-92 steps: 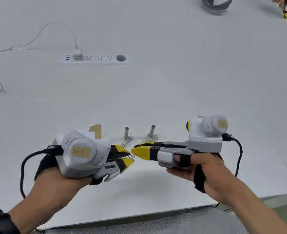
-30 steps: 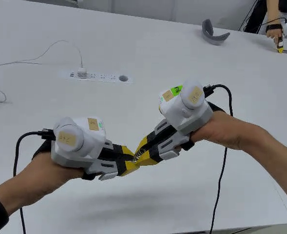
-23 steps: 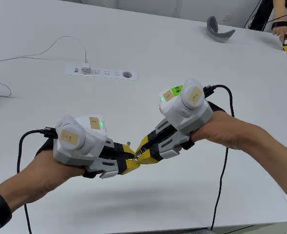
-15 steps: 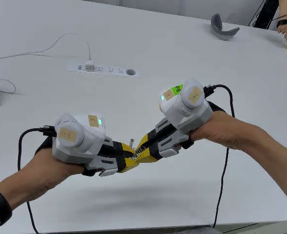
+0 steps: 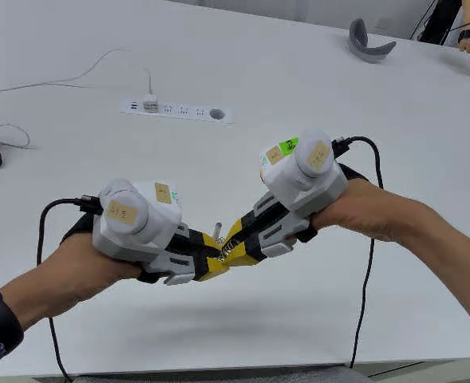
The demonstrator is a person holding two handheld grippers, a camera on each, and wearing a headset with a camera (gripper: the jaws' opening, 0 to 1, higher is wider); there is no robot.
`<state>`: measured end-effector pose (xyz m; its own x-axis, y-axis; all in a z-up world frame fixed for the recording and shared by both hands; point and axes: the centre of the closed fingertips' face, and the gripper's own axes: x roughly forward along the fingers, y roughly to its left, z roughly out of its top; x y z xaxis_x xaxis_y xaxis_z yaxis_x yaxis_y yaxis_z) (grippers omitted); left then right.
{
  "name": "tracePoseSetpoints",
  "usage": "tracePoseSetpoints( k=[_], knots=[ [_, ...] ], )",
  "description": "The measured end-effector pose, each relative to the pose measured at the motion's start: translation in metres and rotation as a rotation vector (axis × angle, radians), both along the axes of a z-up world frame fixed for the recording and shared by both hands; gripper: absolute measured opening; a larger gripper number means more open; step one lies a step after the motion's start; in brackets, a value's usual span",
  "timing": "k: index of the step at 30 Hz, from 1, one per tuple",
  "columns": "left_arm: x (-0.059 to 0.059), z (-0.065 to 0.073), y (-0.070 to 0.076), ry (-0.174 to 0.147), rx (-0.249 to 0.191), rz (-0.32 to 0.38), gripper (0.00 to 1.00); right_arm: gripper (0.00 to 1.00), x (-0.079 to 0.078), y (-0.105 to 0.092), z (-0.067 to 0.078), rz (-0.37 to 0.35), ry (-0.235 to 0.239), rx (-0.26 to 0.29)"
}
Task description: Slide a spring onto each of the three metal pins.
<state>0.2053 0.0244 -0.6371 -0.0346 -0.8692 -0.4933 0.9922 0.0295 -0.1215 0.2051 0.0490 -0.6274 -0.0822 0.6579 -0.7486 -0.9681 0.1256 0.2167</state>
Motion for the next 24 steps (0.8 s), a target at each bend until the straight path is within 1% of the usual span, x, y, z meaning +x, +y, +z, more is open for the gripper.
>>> tracePoseSetpoints(
  k=[5, 6, 8, 10, 12, 14, 15, 17, 19, 22, 24],
  knots=[
    [0.004, -0.003, 0.002, 0.004, -0.02, 0.021, 0.1, 0.12, 0.003, 0.0, -0.003, -0.008, -0.016, -0.007],
    [0.006, -0.003, 0.004, 0.004, -0.028, 0.035, 0.1, 0.12, 0.005, 0.0, -0.003, -0.013, -0.02, -0.009],
    [0.009, -0.006, 0.007, 0.013, -0.03, 0.058, 0.12, 0.12, 0.007, 0.0, -0.004, -0.017, -0.022, -0.01],
    [0.012, -0.008, 0.012, 0.012, -0.029, 0.085, 0.16, 0.12, 0.008, 0.0, -0.005, -0.016, -0.023, -0.016],
    [0.014, -0.01, 0.018, 0.004, -0.035, 0.099, 0.16, 0.12, 0.011, 0.0, -0.008, -0.017, -0.026, -0.024],
    [0.017, -0.012, 0.026, -0.004, -0.03, 0.125, 0.22, 0.12, 0.012, 0.0, -0.009, -0.018, -0.029, -0.028],
    [0.019, -0.014, 0.029, -0.002, -0.028, 0.138, 0.23, 0.12, 0.013, 0.001, -0.01, -0.018, -0.029, -0.029],
    [0.023, -0.016, 0.038, 0.007, -0.032, 0.171, 0.23, 0.12, 0.016, 0.001, -0.013, -0.02, -0.034, -0.036],
    [0.029, -0.02, 0.047, 0.006, -0.026, 0.217, 0.26, 0.12, 0.018, 0.002, -0.016, -0.018, -0.035, -0.042],
    [0.034, -0.022, 0.059, 0.012, -0.032, 0.265, 0.31, 0.12, 0.021, 0.004, -0.019, -0.02, -0.038, -0.049],
    [0.038, -0.024, 0.067, 0.009, -0.032, 0.29, 0.32, 0.12, 0.024, 0.005, -0.021, -0.02, -0.043, -0.055]
  ],
)
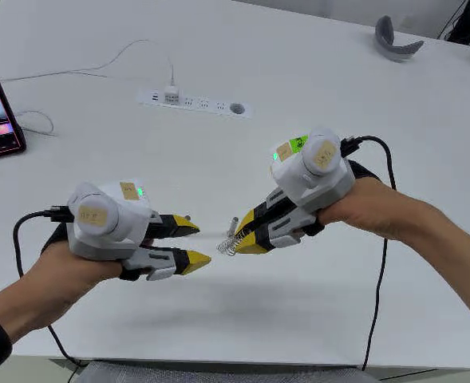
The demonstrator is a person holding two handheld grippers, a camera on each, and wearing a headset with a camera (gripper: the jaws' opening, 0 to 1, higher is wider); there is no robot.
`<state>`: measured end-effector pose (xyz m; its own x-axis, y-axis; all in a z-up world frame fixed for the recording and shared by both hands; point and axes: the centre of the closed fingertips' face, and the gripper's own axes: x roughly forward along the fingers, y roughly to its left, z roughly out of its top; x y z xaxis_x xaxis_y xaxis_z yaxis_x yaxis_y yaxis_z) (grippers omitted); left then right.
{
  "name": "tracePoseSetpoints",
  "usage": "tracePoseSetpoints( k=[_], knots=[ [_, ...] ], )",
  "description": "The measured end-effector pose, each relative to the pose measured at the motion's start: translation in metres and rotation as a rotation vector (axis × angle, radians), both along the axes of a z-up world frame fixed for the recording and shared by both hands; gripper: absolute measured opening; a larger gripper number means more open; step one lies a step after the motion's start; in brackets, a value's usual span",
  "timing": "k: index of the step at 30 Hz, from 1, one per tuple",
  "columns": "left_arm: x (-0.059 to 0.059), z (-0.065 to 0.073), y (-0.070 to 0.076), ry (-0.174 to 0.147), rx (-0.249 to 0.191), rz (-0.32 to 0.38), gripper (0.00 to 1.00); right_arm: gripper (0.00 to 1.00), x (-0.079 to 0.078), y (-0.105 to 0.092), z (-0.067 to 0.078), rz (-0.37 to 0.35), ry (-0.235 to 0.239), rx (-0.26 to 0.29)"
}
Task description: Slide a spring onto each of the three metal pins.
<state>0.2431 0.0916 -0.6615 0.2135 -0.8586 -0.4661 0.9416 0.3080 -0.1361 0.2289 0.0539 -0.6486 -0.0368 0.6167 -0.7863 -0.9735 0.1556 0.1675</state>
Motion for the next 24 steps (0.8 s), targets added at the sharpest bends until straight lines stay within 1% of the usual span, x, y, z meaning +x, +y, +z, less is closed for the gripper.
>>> tracePoseSetpoints(
  k=[2, 4, 5, 9, 15, 19, 24],
  knots=[
    [0.005, -0.002, 0.008, -0.003, 0.003, 0.034, 0.32, 0.12, 0.002, 0.001, -0.003, 0.0, -0.001, -0.007],
    [0.007, -0.004, 0.014, 0.001, 0.0, 0.057, 0.34, 0.12, 0.005, 0.002, -0.005, 0.0, -0.003, -0.011],
    [0.009, -0.004, 0.019, -0.004, 0.002, 0.078, 0.34, 0.12, 0.006, 0.002, -0.006, -0.001, -0.004, -0.014],
    [0.014, -0.007, 0.033, -0.005, 0.009, 0.128, 0.38, 0.12, 0.013, 0.003, -0.011, -0.006, -0.008, -0.027],
    [0.022, -0.012, 0.053, 0.002, 0.02, 0.209, 0.44, 0.12, 0.024, 0.004, -0.02, -0.015, -0.016, -0.046],
    [0.027, -0.015, 0.064, 0.006, 0.023, 0.253, 0.48, 0.12, 0.032, 0.005, -0.025, -0.025, -0.02, -0.054],
    [0.031, -0.02, 0.075, 0.015, 0.033, 0.288, 0.52, 0.12, 0.043, 0.006, -0.033, -0.033, -0.03, -0.072]
  ],
)
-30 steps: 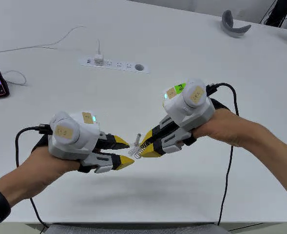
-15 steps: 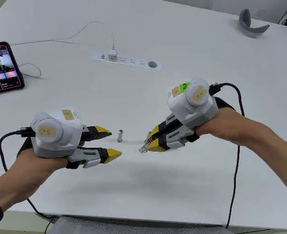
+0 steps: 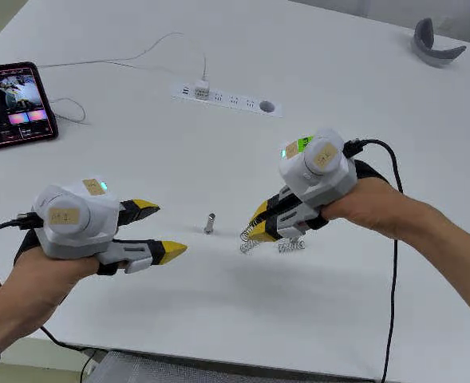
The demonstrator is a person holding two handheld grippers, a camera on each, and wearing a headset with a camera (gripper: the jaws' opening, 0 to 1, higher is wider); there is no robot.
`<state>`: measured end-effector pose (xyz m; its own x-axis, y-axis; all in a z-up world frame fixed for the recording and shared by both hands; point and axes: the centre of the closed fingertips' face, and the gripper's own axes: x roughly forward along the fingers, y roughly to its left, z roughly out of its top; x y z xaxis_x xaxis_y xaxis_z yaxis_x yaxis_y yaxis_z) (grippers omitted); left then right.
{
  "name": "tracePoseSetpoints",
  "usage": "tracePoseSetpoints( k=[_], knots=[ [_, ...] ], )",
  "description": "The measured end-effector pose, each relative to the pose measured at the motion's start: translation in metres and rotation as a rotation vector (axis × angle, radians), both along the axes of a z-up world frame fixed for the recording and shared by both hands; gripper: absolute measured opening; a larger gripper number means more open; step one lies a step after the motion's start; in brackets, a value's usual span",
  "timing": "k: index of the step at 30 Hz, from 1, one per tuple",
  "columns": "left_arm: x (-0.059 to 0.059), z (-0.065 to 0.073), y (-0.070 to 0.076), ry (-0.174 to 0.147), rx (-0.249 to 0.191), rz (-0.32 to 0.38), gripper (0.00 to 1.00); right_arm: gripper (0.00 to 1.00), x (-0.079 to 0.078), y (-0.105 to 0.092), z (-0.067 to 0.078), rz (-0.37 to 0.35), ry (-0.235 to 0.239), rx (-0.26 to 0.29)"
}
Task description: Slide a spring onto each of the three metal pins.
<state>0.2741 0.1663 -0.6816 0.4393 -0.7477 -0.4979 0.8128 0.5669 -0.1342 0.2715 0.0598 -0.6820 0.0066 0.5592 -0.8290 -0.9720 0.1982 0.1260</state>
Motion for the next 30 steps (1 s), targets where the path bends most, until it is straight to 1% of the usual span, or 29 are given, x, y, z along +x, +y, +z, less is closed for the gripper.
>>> tracePoseSetpoints(
  k=[6, 13, 18, 23, 30],
  knots=[
    [0.003, -0.004, 0.01, 0.014, -0.002, 0.04, 0.55, 0.12, 0.013, 0.002, -0.01, -0.006, -0.002, -0.015],
    [0.002, -0.008, 0.02, 0.028, 0.0, 0.071, 0.58, 0.12, 0.026, 0.005, -0.023, -0.016, -0.008, -0.03],
    [0.001, -0.014, 0.029, 0.044, 0.004, 0.098, 0.62, 0.13, 0.031, 0.008, -0.031, -0.009, -0.008, -0.043],
    [-0.001, -0.017, 0.035, 0.055, 0.007, 0.114, 0.64, 0.13, 0.037, 0.013, -0.035, 0.003, -0.013, -0.05],
    [-0.003, -0.021, 0.042, 0.067, 0.007, 0.13, 0.65, 0.13, 0.045, 0.02, -0.038, 0.021, -0.026, -0.056]
  ],
)
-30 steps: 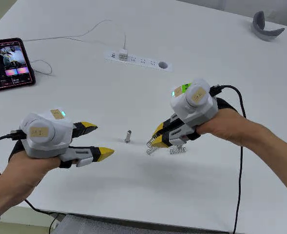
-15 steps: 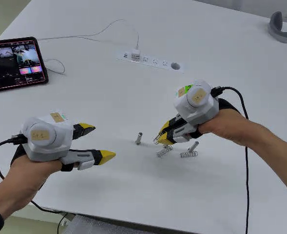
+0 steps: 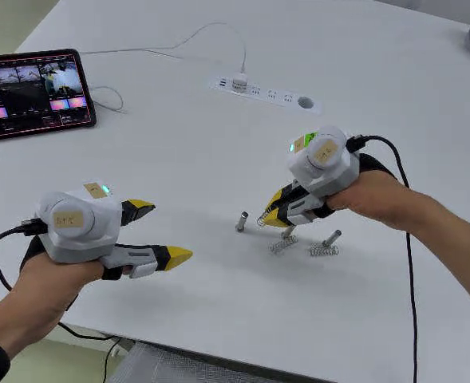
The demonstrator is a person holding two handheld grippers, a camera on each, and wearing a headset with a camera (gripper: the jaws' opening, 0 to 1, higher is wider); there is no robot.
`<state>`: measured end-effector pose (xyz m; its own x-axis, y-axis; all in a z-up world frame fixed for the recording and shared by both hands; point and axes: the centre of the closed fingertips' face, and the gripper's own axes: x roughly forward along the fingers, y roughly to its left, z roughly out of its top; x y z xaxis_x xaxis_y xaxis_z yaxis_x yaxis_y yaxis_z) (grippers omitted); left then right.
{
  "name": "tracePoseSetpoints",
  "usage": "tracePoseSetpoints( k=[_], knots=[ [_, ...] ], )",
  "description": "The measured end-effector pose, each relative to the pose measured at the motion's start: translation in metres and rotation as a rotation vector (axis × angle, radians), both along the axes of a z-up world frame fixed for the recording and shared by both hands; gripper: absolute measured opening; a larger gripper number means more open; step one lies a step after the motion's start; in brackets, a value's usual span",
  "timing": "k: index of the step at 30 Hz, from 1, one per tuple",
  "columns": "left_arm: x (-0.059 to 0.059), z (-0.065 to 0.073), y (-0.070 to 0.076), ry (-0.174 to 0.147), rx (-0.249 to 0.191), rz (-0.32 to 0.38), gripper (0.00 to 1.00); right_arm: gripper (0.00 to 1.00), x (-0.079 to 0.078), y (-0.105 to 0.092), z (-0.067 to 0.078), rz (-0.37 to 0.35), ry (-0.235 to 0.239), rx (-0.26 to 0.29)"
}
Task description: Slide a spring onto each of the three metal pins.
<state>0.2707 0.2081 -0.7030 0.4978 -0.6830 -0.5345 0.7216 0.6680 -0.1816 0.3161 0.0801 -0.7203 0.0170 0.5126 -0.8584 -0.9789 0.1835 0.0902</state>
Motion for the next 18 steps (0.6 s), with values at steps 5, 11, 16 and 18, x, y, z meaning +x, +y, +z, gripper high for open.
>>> tracePoseSetpoints(
  k=[5, 11, 16, 18],
  knots=[
    [-0.001, -0.001, 0.005, 0.004, -0.001, 0.01, 0.66, 0.13, 0.005, 0.007, 0.0, 0.011, -0.007, 0.001],
    [-0.003, 0.0, 0.008, 0.008, -0.002, 0.019, 0.67, 0.13, 0.01, 0.014, -0.001, 0.022, -0.013, 0.002],
    [-0.003, 0.001, 0.01, 0.009, -0.005, 0.023, 0.67, 0.13, 0.012, 0.016, -0.003, 0.027, -0.012, -0.003],
    [-0.003, 0.001, 0.011, 0.009, -0.007, 0.025, 0.67, 0.13, 0.012, 0.016, -0.004, 0.028, -0.012, -0.004]
  ],
)
